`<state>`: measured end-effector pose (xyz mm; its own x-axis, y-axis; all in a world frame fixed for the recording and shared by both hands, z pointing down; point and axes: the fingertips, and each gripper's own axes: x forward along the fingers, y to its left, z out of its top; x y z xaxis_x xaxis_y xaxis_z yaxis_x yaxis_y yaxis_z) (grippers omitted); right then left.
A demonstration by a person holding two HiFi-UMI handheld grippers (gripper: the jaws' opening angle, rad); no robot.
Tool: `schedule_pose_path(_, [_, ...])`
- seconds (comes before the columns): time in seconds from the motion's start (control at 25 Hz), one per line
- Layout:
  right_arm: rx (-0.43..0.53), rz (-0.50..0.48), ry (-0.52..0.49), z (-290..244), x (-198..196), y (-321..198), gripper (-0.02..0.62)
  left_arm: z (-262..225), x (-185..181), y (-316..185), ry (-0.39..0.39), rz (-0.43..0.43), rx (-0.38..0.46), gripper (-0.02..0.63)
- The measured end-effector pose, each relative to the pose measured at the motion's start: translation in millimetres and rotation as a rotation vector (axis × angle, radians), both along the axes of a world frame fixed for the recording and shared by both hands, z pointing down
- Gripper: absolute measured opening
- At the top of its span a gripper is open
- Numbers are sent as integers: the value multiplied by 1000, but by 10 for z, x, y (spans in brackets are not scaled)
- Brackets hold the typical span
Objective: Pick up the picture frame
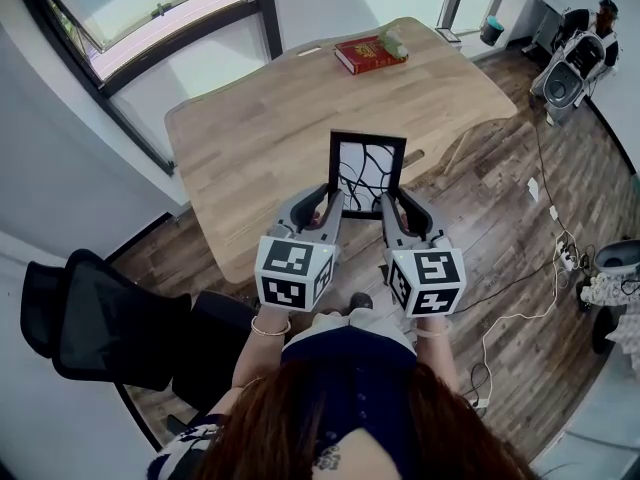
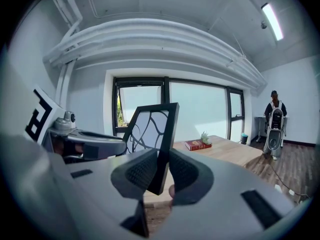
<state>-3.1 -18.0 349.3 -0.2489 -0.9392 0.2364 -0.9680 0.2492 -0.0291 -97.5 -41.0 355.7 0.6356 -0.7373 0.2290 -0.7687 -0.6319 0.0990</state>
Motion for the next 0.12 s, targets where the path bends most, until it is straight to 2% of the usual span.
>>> schedule_pose_path(0.12, [1,-2,1,-6,47,-12,77,0,47,-14,-1,-3,-2,91])
